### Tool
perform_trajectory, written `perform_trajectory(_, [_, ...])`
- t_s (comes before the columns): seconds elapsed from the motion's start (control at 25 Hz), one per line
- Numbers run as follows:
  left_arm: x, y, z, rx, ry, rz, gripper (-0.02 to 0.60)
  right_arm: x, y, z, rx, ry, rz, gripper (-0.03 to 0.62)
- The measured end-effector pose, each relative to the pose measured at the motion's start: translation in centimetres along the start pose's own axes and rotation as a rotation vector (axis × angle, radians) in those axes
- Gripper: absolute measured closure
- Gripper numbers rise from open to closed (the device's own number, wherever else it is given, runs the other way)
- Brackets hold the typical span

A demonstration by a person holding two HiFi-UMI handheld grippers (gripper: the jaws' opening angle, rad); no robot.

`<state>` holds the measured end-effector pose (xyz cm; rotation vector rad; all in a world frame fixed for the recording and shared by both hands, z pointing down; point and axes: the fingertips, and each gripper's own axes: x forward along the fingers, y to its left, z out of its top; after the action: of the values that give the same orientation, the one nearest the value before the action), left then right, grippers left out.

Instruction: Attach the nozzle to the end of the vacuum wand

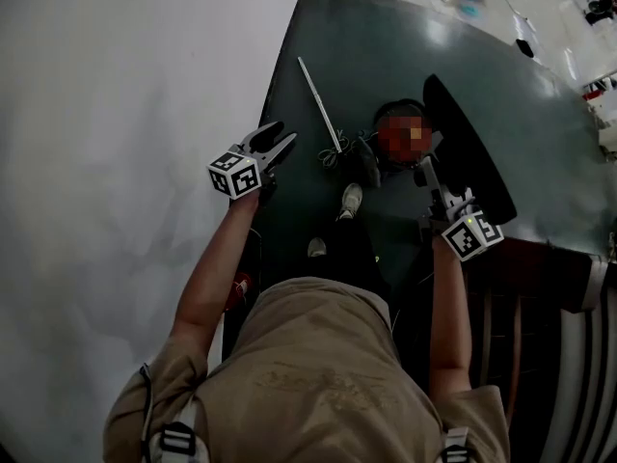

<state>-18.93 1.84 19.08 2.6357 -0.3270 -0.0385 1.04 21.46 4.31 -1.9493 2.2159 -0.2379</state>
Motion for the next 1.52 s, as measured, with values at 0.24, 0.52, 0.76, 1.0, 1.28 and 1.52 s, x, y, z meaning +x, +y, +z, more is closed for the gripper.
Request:
perform_trajectory(0.24, [8.1, 4.4, 1.4, -0.017, 0.052, 0.02, 0.362, 6.3, -7.9, -0.2, 0.032, 0.001, 0.019, 0.428])
perform_trajectory(0.52, [17.5, 11.7, 3.2, -0.066, 0.081, 0.103, 0.362, 16.0, -18.7, -1.7, 0.091, 0.032, 0.035, 0.428])
perform_trajectory(0.76, [26.0, 18.6, -0.1, -0.127, 0.155, 0.139, 0.362, 23.6, -27.6, -5.5, 0.136, 0.067, 0.041, 0.428])
perform_trajectory(1.0, [33.2, 26.9, -4.6, -0.168, 0.232, 0.175, 0.362, 31.3, -35.5, -11.3, 0.195, 0.103, 0.019, 0.428])
perform_trajectory(1.28, [39.8, 39.9, -13.2, -0.22, 0.311, 0.22, 0.362, 40.2, -43.4, -22.7, 0.283, 0.162, -0.055, 0.428])
perform_trajectory(1.52, [43.2, 53.5, -30.6, -0.467, 0.383, 0.335, 0.362, 46.1, -49.7, -39.8, 0.347, 0.253, -0.117, 0.428])
